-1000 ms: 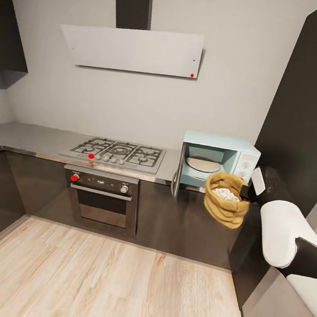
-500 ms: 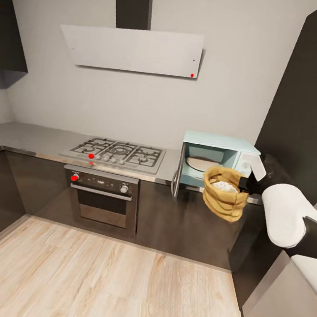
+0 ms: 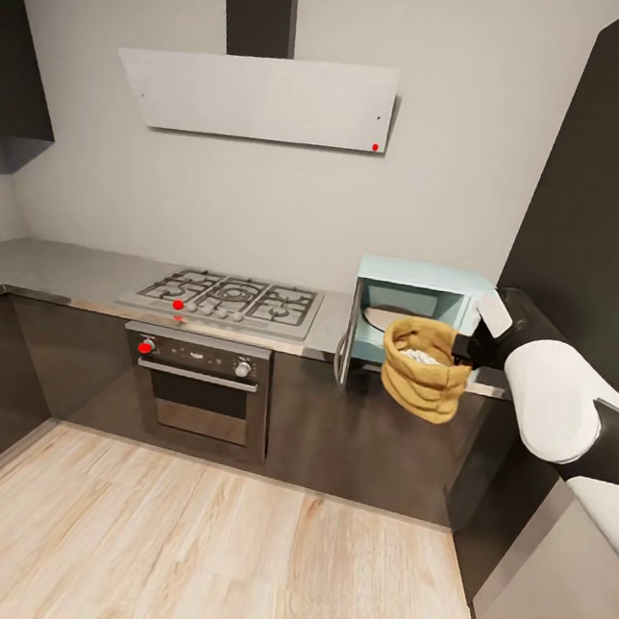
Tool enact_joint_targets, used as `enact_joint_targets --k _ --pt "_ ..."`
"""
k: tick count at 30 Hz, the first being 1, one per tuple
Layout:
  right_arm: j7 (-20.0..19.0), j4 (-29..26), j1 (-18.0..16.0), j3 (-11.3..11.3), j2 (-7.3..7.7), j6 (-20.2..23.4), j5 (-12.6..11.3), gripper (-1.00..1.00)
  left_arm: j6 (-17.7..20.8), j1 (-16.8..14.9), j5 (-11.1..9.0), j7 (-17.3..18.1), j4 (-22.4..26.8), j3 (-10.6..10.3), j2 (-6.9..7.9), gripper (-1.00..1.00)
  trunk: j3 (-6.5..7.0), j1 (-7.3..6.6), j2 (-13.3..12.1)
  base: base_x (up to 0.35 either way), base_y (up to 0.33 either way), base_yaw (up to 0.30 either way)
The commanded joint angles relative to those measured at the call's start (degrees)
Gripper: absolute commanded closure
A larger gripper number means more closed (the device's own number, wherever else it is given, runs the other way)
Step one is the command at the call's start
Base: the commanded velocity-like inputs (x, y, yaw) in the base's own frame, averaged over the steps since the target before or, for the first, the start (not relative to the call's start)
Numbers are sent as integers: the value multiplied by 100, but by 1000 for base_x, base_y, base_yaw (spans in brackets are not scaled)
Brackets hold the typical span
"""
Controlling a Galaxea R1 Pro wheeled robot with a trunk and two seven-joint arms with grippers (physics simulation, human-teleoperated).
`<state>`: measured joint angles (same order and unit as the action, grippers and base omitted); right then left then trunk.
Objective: In the kitchen, take the popcorn bag from the countertop, put it into the microwave, and heat it until the popcorn is cooked so the cooked popcorn ends up inside the bag.
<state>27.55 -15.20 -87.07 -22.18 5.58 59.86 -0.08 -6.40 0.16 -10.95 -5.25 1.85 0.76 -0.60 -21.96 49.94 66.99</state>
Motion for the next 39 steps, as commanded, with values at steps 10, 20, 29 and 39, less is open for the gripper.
enact_joint_targets --k 10,20,29,39 --pt "10 0 -12 -45 -108 14 -21 100 -2 2 -30 -11 8 12 -2 -100 -6 0 4 0 0 0" --pt "15 0 -12 -43 -88 14 0 100 -2 2 -22 6 8 -5 -2 -100 -6 0 4 125 0 0" --pt "31 -78 -12 -29 -53 14 15 100 -2 2 -22 5 8 -5 -2 -100 -6 0 4 243 0 0" --pt "63 -93 -12 -17 -20 14 26 100 -2 2 -22 2 8 -5 -2 -100 -6 0 4 241 -1 0"
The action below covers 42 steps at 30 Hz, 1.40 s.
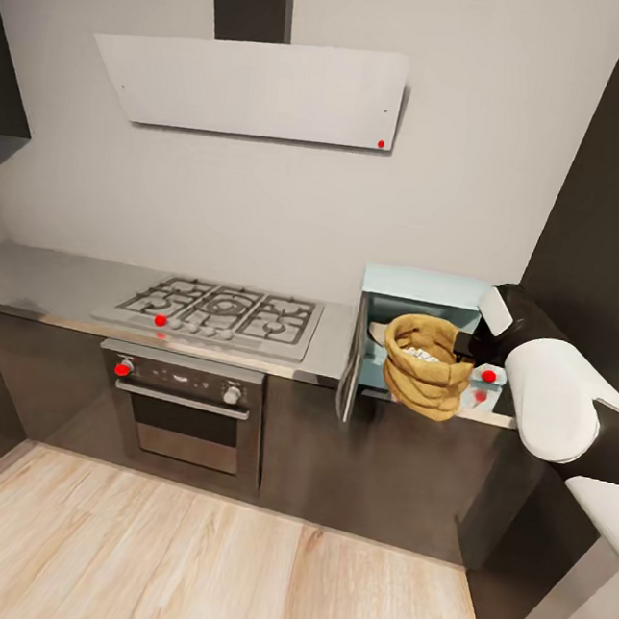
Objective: In the kitchen, take the popcorn bag from the countertop, put it into the microwave, and heat it until the popcorn is cooked so the cooked popcorn ends up inside the bag.
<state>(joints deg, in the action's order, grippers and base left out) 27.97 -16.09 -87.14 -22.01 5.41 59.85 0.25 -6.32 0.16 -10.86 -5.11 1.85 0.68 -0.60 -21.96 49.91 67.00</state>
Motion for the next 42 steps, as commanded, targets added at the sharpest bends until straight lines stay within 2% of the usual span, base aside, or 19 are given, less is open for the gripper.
enact_joint_targets --k 1,15,35,42 --pt "22 -6 -4 -33 0 15 -3 100 -10 2 -30 -10 8 3 -2 -100 -6 3 3 241 -30 0" --pt "33 -8 -4 -7 4 15 63 100 -10 2 -30 -8 8 3 -2 -100 -6 3 3 230 -140 0" --pt "-28 88 11 -31 -68 15 -51 100 -12 2 -33 -15 8 10 -2 -100 -6 3 3 9 -5 0" --pt "-28 92 13 -32 -70 15 -51 100 -10 2 -31 -7 8 3 -2 -100 -6 3 3 151 0 0"
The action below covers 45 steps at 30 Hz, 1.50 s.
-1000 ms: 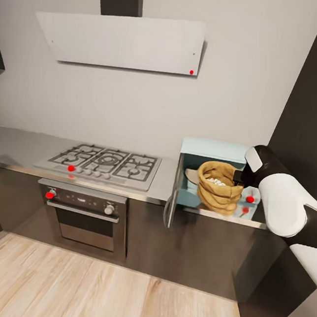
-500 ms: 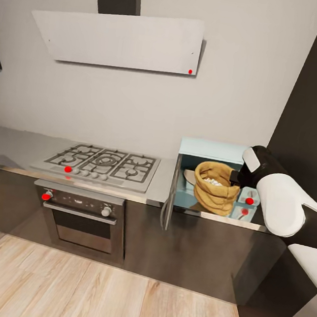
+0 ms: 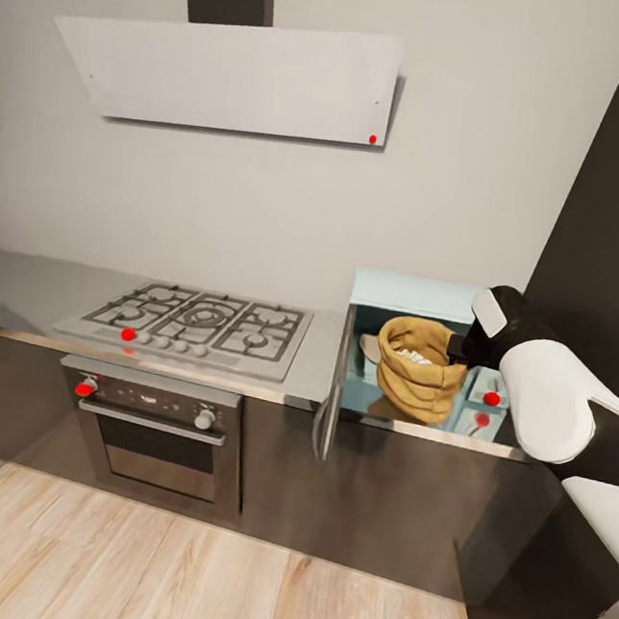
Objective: In the kitchen, take the popcorn bag from the countertop, put it into the microwave, and heat it until the popcorn is cooked so the cooked popcorn ends up inside the bag.
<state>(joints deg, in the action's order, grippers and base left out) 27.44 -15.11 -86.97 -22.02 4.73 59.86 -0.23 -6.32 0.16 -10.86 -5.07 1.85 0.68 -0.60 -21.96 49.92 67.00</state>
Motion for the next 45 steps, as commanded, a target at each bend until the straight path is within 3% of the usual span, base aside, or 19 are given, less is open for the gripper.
enact_joint_targets --k 1,15,36,45 --pt "25 -3 -4 -30 -5 14 -3 100 -10 2 -32 -12 8 3 -2 -100 -6 2 3 180 0 0" --pt "34 96 -4 -36 10 14 14 100 -10 2 -30 -6 8 -1 5 -100 -6 2 3 110 0 0" --pt "94 129 57 -32 72 14 58 100 -10 2 -30 -3 8 -3 7 -100 -6 2 3 240 0 0" --pt "95 271 57 -31 81 14 67 100 -10 2 -32 -3 8 3 7 -100 -6 2 3 31 0 0"
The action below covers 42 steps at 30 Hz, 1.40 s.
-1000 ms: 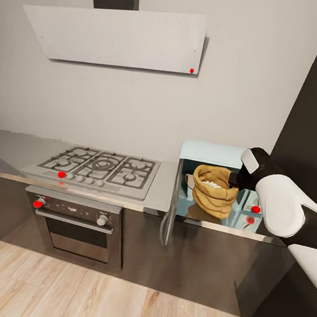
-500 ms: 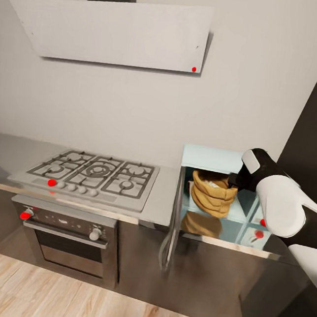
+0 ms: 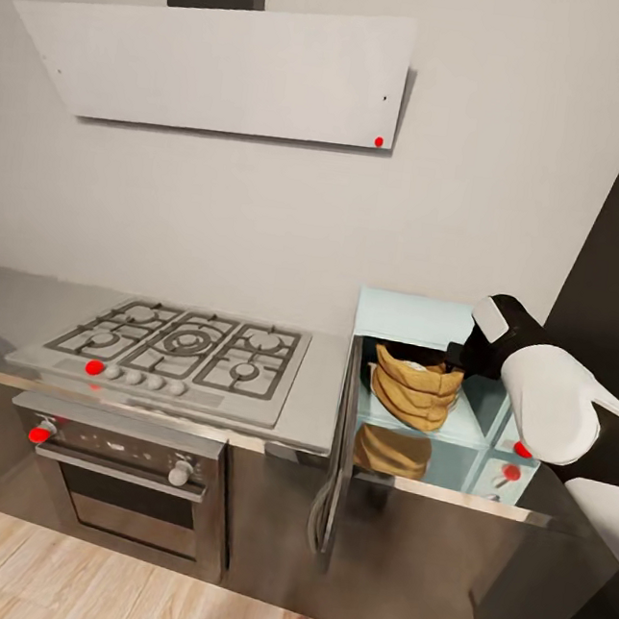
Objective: In the kitchen, take the popcorn bag from the countertop, put it into the microwave, and heat it until the popcorn is cooked so the cooked popcorn ends up inside the bag.
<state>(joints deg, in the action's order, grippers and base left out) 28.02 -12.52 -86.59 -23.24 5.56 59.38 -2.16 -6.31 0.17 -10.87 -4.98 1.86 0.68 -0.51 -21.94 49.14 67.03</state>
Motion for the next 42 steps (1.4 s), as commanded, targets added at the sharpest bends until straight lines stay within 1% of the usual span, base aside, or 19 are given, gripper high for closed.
enact_joint_targets --k 1,5,6,20,26,28,30,33,37,38,39,42 --pt "37 12 20 89 -3 62 260 100 -12 1 -30 -12 7 2 -2 -100 -8 80 0 0 0 0" --pt "29 13 20 91 -3 62 260 100 -15 1 -29 -12 7 2 -2 -100 -8 80 0 0 0 0" --pt "28 13 20 87 -3 62 255 -100 -13 1 -30 -12 7 2 -2 -100 -8 80 0 0 0 0" --pt "-11 7 20 87 -3 62 300 -100 -18 1 -29 -12 7 6 -7 -100 -8 80 0 -4 0 0" --pt "-51 -112 20 75 -3 62 221 -100 -19 1 -29 -18 1 9 -19 -100 -8 80 0 -273 0 0" --pt "-142 -332 20 67 -8 62 203 -100 -19 1 -29 -15 0 4 -18 -100 -8 80 0 -343 0 0" --pt "-223 -391 20 66 -10 62 200 -100 -19 1 -29 -17 0 3 -19 -100 -8 80 0 -344 0 0" --pt "-496 -464 20 65 -6 62 198 -100 -19 1 -27 -15 -1 2 -19 -100 -8 80 0 -345 0 0" --pt "-1070 -528 20 72 -17 62 198 -100 -19 1 -28 -15 0 2 -12 -100 -8 80 0 -345 0 0" --pt "-1285 -610 20 68 -14 62 198 -100 -19 1 -29 -13 4 2 -11 -100 -8 80 0 -345 0 0" --pt "-1387 -695 20 67 -13 62 198 -100 -19 1 -29 -14 3 2 -14 -100 -8 80 0 -345 0 0" --pt "-1910 -1164 20 65 -14 62 198 -100 -19 1 -27 -14 2 2 -12 -100 -8 80 0 -345 0 0"
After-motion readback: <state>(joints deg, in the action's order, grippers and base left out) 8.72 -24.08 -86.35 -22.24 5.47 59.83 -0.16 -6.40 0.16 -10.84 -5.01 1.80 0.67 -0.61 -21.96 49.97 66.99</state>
